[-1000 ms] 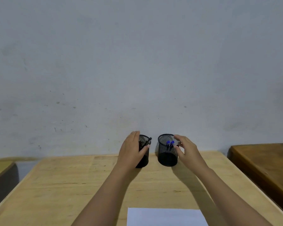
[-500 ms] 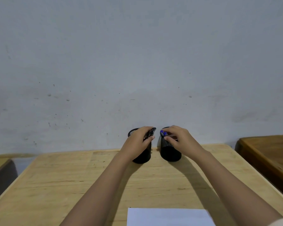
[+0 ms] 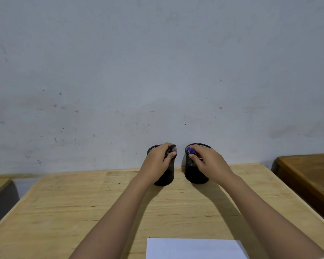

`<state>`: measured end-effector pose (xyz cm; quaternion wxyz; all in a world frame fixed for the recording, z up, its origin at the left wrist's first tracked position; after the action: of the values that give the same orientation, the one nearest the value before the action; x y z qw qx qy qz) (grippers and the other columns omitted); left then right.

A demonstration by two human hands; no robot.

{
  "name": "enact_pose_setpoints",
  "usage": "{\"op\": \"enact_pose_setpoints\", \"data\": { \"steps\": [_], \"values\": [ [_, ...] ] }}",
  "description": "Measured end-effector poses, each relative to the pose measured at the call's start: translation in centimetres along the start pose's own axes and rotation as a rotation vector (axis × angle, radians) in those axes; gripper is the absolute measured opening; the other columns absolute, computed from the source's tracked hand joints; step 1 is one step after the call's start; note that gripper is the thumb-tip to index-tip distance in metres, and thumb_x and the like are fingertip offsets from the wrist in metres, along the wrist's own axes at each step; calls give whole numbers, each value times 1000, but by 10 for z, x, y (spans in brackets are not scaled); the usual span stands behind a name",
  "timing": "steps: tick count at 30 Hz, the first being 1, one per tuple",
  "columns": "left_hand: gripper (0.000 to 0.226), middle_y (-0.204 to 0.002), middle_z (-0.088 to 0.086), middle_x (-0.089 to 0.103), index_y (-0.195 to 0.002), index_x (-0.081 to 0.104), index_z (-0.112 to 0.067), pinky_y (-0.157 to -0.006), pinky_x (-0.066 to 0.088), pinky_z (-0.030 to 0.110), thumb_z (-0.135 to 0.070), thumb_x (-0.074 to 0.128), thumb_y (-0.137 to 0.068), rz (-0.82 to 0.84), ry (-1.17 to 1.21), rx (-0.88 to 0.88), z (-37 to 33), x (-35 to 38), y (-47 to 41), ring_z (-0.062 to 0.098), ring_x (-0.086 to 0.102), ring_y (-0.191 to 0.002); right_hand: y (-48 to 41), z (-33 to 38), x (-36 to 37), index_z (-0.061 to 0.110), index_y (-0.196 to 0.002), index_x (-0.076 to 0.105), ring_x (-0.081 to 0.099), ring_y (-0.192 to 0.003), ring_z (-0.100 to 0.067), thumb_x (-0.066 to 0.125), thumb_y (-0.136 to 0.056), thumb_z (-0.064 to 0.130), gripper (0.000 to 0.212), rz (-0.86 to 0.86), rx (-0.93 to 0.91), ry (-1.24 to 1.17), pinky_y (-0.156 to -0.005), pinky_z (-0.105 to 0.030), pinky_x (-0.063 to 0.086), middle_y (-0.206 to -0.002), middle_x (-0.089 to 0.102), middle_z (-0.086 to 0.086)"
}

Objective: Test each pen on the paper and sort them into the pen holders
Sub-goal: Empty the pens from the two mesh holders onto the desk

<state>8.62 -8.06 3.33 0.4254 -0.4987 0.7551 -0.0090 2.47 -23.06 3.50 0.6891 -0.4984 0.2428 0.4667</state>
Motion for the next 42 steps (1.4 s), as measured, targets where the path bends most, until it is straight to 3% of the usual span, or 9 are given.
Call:
{"op": "enact_pose_setpoints", "data": {
  "steps": [3, 9, 16, 20, 24, 26, 31, 36, 42],
  "values": [
    [21, -103, -6, 66, -112, 59, -14, -78, 42, 13, -24, 50, -95, -47, 41, -12, -2, -3, -1, 4, 58, -93, 2, 1, -2, 24, -109, 59, 62, -82, -18, 47, -94, 29, 20, -55, -5, -2, -68, -37, 51, -88, 69, 4],
    [13, -101, -2, 69, -103, 60, -18, -90, 49, 30, -23, 52, -94, -118, 206, -19, -23, -26, -4, 12, 63, -100, 2, 12, -27, 20, -107, 61, 62, -75, -23, 50, -93, 26, 19, -120, -11, -17, -64, -35, 49, -78, 68, -2],
    [18, -105, -1, 69, -109, 59, -14, -89, 48, 25, -21, 52, -94, -190, 220, 125, -86, -79, 5, 11, 64, -101, 12, 53, -94, 18, -103, 63, 69, -85, -15, 55, -91, 23, 15, -223, -89, -134, -76, -44, 55, -87, 72, 0],
    [19, -106, -4, 67, -112, 56, -14, -87, 48, 25, -19, 48, -96, -94, 95, 190, -104, -88, 34, 8, 62, -100, 37, 80, -108, 20, -108, 61, 68, -86, -15, 52, -92, 28, 20, -156, -170, -51, -75, -37, 54, -90, 71, 5],
    [21, -92, -9, 61, -115, 53, -15, -68, 42, 24, -22, 45, -97, 145, -233, 145, -77, -63, 74, 14, 56, -83, 73, 86, -77, 18, -110, 57, 61, -85, -25, 43, -96, 31, 24, 62, -261, 280, -60, -31, 34, -95, 68, -1],
    [23, -101, 1, 64, -116, 54, -13, -75, 45, 33, -20, 46, -96, 258, -274, 80, -51, -46, 94, 23, 59, -90, 89, 78, -53, 17, -109, 56, 59, -86, -26, 42, -96, 29, 22, 180, -253, 333, -60, -32, 33, -96, 66, -2],
    [23, -109, 1, 65, -113, 61, -16, -87, 49, 37, -16, 51, -93, 350, -170, -14, -15, -23, 114, 17, 60, -99, 101, 45, -10, 19, -105, 64, 57, -82, -18, 51, -92, 25, 19, 296, -120, 119, -72, -34, 48, -94, 67, -1],
    [24, -111, 3, 62, -115, 59, -14, -82, 47, 34, -19, 51, -93, 429, -264, 32, -5, 1, 109, 20, 56, -99, 103, 16, 12, 19, -103, 67, 56, -93, -11, 54, -90, 29, 20, 303, -50, 61, -76, -18, 41, -100, 67, 6],
    [25, -111, 1, 60, -115, 59, -15, -85, 48, 33, -25, 54, -93, 423, -272, 40, 10, 19, 100, 18, 56, -99, 102, -11, 18, 21, -100, 66, 55, -89, -13, 57, -88, 30, 18, 262, -10, 41, -80, -31, 47, -94, 65, 6]
  ]
}}
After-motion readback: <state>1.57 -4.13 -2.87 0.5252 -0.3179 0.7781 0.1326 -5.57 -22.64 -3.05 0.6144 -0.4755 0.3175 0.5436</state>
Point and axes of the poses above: each hand's wrist, its own y-axis away from the middle knuckle, its own x-axis out of the palm, z = x × y, the point moved 6 cm from there along -y, towards the middle knuckle
